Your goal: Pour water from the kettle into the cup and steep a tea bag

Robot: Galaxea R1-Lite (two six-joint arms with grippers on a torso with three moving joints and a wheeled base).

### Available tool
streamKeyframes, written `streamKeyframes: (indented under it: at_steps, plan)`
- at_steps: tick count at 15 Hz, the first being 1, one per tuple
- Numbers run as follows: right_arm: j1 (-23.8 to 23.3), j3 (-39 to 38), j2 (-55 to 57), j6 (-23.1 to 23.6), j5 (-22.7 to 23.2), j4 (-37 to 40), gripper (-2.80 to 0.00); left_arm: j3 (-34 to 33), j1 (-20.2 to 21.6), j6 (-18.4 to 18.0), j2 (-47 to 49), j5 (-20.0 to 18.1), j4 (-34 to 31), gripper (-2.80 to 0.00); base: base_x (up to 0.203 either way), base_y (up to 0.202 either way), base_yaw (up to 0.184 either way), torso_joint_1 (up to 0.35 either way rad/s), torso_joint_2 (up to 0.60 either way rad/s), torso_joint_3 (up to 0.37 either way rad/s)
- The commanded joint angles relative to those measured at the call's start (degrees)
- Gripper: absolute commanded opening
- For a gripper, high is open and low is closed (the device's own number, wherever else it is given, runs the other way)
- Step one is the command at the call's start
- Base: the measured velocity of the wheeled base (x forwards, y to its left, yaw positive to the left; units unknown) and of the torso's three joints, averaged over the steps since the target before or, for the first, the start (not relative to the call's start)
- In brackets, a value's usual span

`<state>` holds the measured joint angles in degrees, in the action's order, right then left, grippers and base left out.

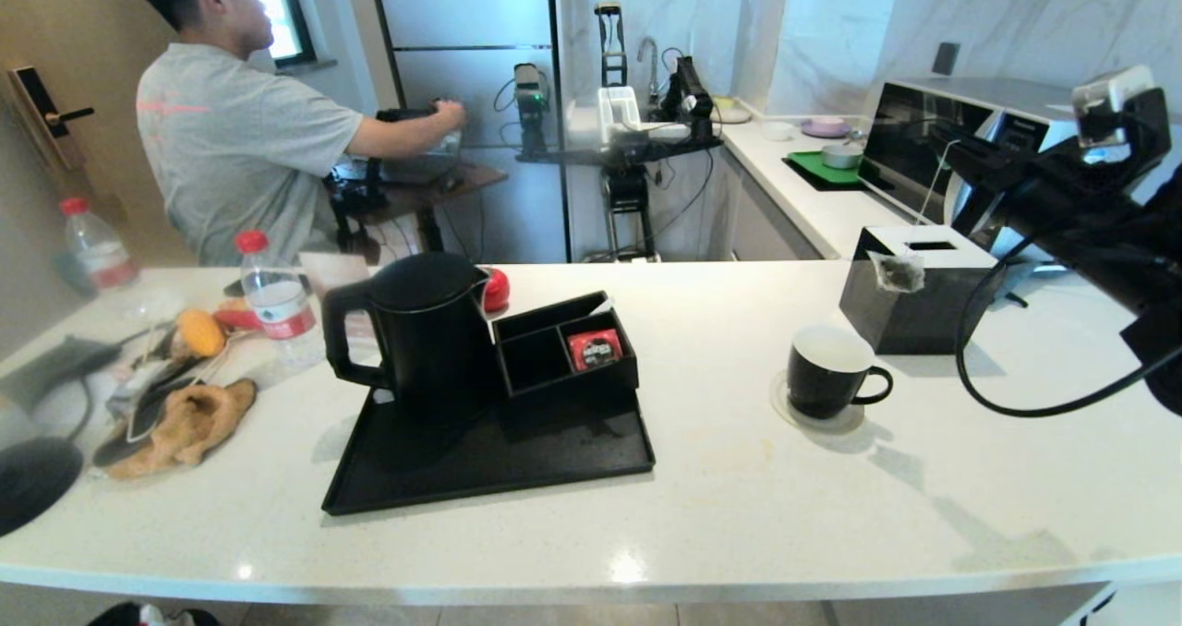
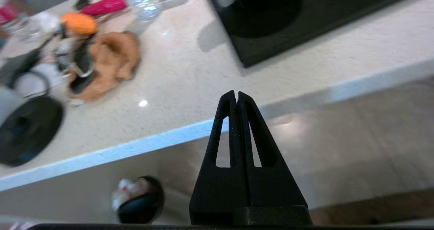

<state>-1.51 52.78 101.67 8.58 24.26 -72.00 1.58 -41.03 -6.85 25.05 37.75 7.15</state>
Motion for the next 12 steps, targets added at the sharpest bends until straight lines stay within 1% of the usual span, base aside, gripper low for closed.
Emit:
streamKeyframes:
  at_steps: [1,2,4,5,6,7,8,10,11,12]
  plan:
    - [0.0,-0.6,-0.7,0.1,0.2,-0.5,-2.8,1.1,0.0,0.0,-10.0,-3.5,-5.5,-2.8,0.0,0.0,0.0,0.0,0.0,0.0]
    - [0.0,-0.6,-1.0,0.1,0.2,-0.4,-2.8,1.6,0.0,0.0,-14.3,-8.0,-7.5,-2.8,0.0,0.0,0.0,0.0,0.0,0.0]
    - [0.0,-0.7,-1.3,0.1,0.2,-0.2,-2.8,2.3,0.1,0.0,-20.3,-22.1,-10.2,-2.8,0.0,0.0,0.0,0.0,0.0,0.0]
    - [-0.1,-0.9,-1.5,0.1,0.2,-0.2,-2.8,2.3,0.3,0.0,-21.7,-26.8,-11.0,-2.8,0.0,0.0,0.0,0.0,0.0,0.0]
    - [-0.1,-1.5,-2.1,0.1,0.2,0.0,-2.8,2.2,0.3,0.2,-23.8,-32.4,-11.7,-2.8,0.0,0.0,0.0,0.0,0.0,0.0]
    - [-0.1,-1.8,-2.3,0.2,0.2,0.4,-2.8,1.9,0.2,1.3,-25.0,-38.0,-13.4,-2.8,0.0,0.0,0.0,0.0,0.0,0.0]
    - [-0.1,-1.8,-2.5,0.2,0.1,0.4,-2.8,1.8,-1.0,2.0,-25.0,-40.5,-15.6,-2.8,0.0,0.0,0.0,0.0,0.0,0.0]
    - [-0.2,-1.7,-2.7,0.2,0.1,0.6,-2.8,2.0,-7.2,2.6,-25.0,-39.8,-16.4,-2.8,0.0,0.0,0.0,0.0,0.0,0.0]
    - [-0.2,-1.9,-2.7,0.2,0.1,0.5,-2.8,1.9,-7.9,2.7,-25.0,-39.7,-16.3,-2.8,0.0,0.0,0.0,0.0,0.0,0.0]
    - [-0.2,-1.7,-2.7,0.2,0.1,0.6,-2.8,1.9,-7.0,2.8,-25.1,-39.6,-16.2,-2.8,0.0,0.0,0.0,0.0,0.0,0.0]
